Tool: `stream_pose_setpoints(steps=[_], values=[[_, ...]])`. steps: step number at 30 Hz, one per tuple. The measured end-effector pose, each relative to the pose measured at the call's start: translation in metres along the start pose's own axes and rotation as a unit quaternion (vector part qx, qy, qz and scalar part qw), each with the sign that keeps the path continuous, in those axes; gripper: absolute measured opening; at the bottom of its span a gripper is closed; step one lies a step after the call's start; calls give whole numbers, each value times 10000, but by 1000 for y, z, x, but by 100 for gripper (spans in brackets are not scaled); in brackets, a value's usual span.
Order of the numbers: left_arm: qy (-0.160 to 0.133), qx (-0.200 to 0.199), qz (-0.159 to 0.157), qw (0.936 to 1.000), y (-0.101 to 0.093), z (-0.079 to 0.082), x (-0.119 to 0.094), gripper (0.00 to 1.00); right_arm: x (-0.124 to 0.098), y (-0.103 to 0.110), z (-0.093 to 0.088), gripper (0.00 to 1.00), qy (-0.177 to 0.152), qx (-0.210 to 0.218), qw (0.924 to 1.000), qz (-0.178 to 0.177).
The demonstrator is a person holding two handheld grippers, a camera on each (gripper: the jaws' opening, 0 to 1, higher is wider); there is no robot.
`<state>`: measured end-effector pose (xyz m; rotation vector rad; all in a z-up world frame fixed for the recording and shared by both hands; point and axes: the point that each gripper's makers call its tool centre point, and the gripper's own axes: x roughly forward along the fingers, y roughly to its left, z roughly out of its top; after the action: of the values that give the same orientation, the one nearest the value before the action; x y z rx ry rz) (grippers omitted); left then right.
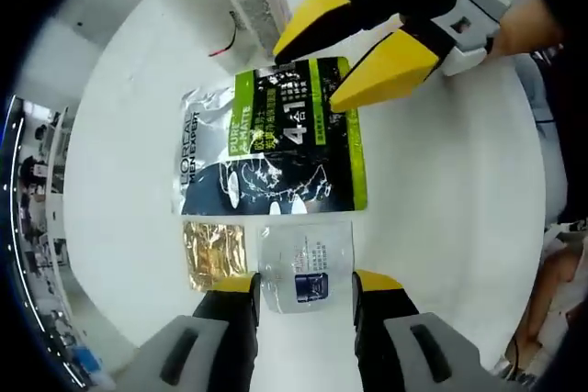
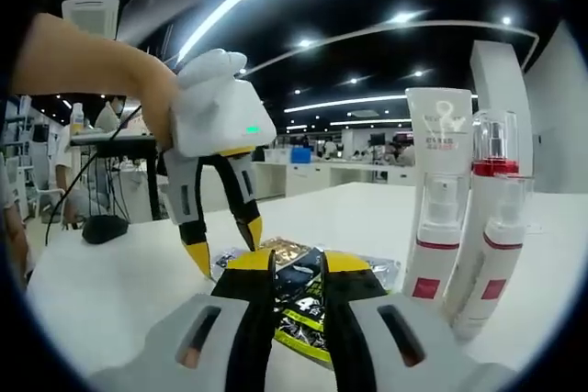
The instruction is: Arrange the skincare products in the storage area until every visible bottle or jar stands upright without overlapping.
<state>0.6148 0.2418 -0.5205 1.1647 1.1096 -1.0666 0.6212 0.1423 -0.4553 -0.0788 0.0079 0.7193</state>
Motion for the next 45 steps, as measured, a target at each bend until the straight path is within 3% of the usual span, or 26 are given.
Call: stream_pose_setpoints(steps=[18, 33, 35, 38, 45], values=[[74, 51, -353, 9993, -4, 1, 1, 42, 2, 2, -2, 19, 58, -111, 9999, 58], [173, 200, -158, 9995, -7, 3, 0, 41, 6, -1, -5, 19, 101, -167, 9998, 63], [232, -64, -134, 9996, -9, 1, -1, 38, 7, -1, -5, 19, 116, -203, 9997, 63], [283, 107, -208, 9993, -15, 2, 0, 31, 7, 0, -5, 19, 129, -225, 9996, 73], [214, 3, -319, 9993, -13, 0, 0, 31, 7, 1, -6, 19, 143, -243, 9995, 102]])
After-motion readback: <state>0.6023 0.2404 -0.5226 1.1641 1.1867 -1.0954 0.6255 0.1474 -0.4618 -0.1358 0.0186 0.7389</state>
